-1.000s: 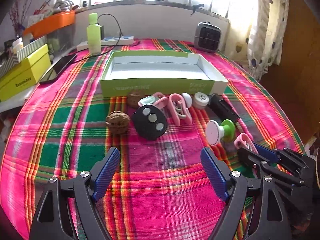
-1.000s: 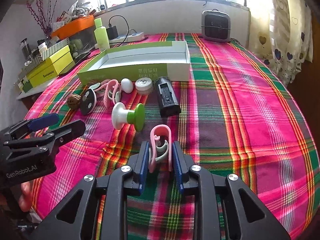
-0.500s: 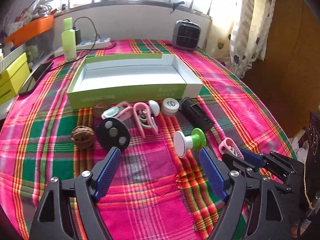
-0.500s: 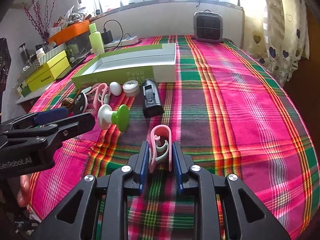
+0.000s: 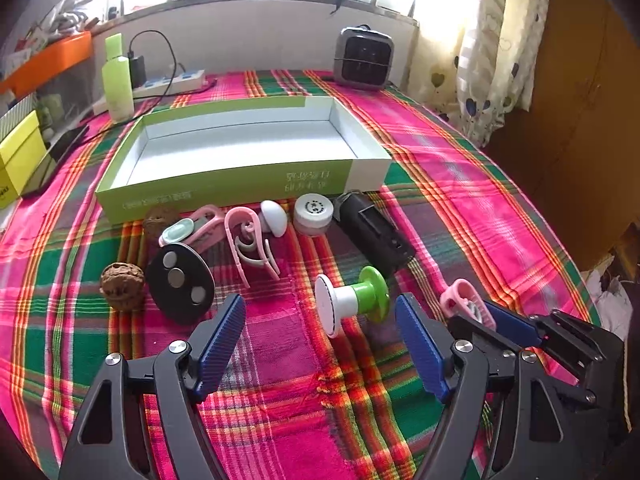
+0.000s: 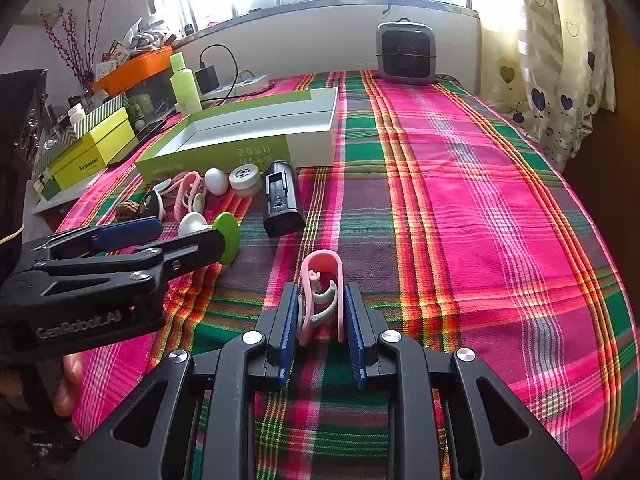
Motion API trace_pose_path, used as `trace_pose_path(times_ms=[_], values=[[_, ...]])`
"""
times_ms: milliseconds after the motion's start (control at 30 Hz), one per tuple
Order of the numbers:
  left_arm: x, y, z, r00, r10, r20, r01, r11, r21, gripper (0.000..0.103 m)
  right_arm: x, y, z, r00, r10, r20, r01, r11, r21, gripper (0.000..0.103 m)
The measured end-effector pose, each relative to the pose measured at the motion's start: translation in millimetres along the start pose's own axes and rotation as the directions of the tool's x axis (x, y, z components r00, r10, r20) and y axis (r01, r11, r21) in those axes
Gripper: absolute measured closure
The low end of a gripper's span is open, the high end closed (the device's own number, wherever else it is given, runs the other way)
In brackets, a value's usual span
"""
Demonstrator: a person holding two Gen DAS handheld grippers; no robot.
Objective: Organize objects
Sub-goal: 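Grasp the white-and-green spool with the left tool while the right tool holds a pink clip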
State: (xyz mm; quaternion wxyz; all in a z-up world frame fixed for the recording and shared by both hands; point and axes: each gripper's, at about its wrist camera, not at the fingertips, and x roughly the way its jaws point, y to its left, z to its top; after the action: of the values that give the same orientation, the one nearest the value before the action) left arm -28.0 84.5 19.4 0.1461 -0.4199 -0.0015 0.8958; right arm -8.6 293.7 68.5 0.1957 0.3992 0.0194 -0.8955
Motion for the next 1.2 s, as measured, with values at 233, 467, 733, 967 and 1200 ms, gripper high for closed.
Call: trace_pose_path(times_ms=[233,467,733,967,1200], values=[[9,-7,1,0.999,0.049,-0.012,-0.049,0.998,0.029,0.030,1,-1,1,1.000,0.001,0.002,-0.001,1.000,-0.007,0.079],[14,-5,1,0.999,0.040,-0.023,-0.040,0.999,0.014,0.037,1,-1,1,1.000,0.003,0.000,-0.003,1.000,-0.010,0.079],[14,-3,3,1.000,0.022,-0.013,-0.022,1.000,-0.003,0.052,2,-1,2,1.000,0.000,-0.002,0.000,1.000,-0.013,0.079],[14,-6,2,1.000,-0.014,-0.001,0.014,1.000,0.002,0.067,2,-1,2,1.000,-0.003,-0.003,0.003,1.000,-0.017,0.079],[12,-3,1,0.999,-0.045,0.012,0.045,0.999,0.001,0.072,2,-3,2,1.000,0.001,0.001,-0.001,1.000,-0.011,0.079]])
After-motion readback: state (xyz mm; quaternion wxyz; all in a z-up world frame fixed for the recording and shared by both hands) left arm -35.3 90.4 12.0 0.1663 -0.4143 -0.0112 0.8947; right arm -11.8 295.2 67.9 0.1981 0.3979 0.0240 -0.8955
